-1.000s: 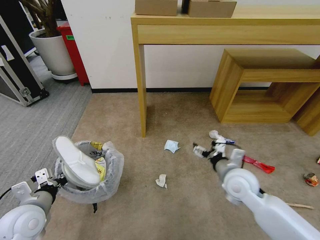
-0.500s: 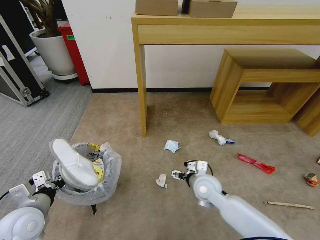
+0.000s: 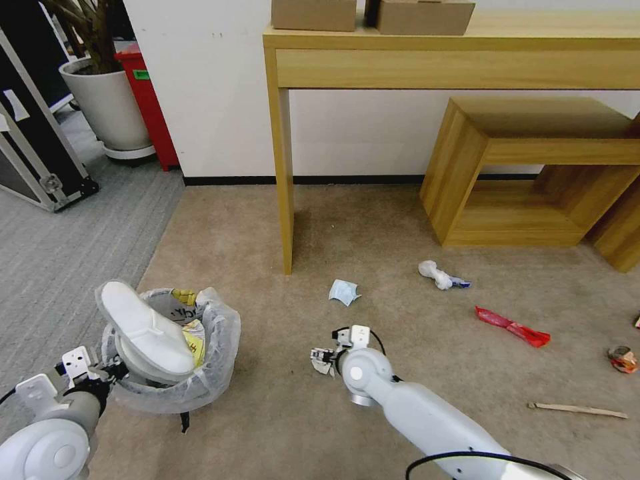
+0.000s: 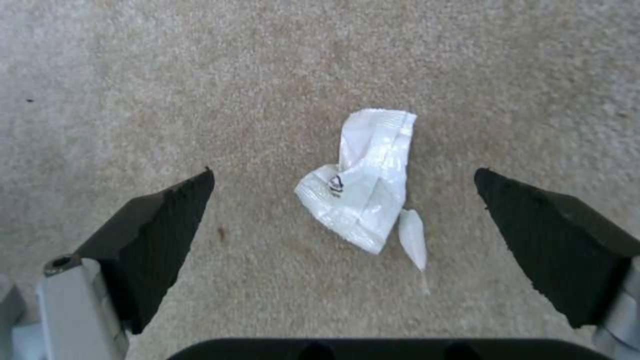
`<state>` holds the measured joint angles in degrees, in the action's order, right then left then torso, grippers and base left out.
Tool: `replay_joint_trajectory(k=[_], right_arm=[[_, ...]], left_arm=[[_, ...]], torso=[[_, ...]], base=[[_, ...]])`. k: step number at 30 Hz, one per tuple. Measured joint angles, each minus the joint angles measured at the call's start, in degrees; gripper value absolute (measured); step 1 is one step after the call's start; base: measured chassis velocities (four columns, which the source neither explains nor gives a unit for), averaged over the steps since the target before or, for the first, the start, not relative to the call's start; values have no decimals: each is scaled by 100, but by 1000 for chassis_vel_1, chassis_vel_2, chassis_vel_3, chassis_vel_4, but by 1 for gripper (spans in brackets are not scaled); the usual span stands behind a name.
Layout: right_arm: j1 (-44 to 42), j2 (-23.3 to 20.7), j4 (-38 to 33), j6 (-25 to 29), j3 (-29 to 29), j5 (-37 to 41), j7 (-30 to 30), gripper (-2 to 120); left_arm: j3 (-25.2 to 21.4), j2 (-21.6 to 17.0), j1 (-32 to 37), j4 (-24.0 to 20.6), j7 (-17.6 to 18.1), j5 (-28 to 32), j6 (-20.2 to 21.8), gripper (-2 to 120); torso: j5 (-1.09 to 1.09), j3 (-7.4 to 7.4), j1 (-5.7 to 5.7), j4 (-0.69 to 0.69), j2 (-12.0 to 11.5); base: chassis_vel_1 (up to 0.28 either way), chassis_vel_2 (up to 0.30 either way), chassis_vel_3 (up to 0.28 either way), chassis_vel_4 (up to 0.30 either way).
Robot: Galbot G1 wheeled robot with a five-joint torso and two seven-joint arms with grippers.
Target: Pick up the trash bin and place the garbage on the floor into it.
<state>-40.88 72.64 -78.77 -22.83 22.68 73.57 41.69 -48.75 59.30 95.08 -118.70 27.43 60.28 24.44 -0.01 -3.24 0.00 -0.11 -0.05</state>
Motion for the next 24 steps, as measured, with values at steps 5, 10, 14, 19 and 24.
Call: replay_joint_trajectory(k=[5, 10, 14, 19, 24], right_arm=[[60, 145, 312, 81, 70, -173, -101, 98], [67, 239, 555, 136, 77, -323, -150, 97], [66, 264, 711, 200, 75, -480, -253, 96], [54, 304, 836, 238, 70, -614, -337, 95], [12, 311, 904, 286, 75, -737, -394, 88]], left_arm=[[0, -4, -2, 11, -10, -8, -36, 0], [1, -32, -11, 9, -11, -1, -41, 0], [5, -35, 3, -10, -11, 3, -41, 0], [26, -23, 7, -32, -6, -1, -41, 0], [38, -7, 5, -42, -1, -6, -41, 0]], torso=[[0, 0, 0, -1, 0], [1, 0, 0, 0, 0], [0, 0, 0, -1, 0], [1, 0, 0, 0, 0], [1, 0, 0, -1, 0]], base=[[0, 0, 0, 0], [0, 0, 0, 0], [0, 0, 0, 0], [0, 0, 0, 0], [0, 0, 0, 0]])
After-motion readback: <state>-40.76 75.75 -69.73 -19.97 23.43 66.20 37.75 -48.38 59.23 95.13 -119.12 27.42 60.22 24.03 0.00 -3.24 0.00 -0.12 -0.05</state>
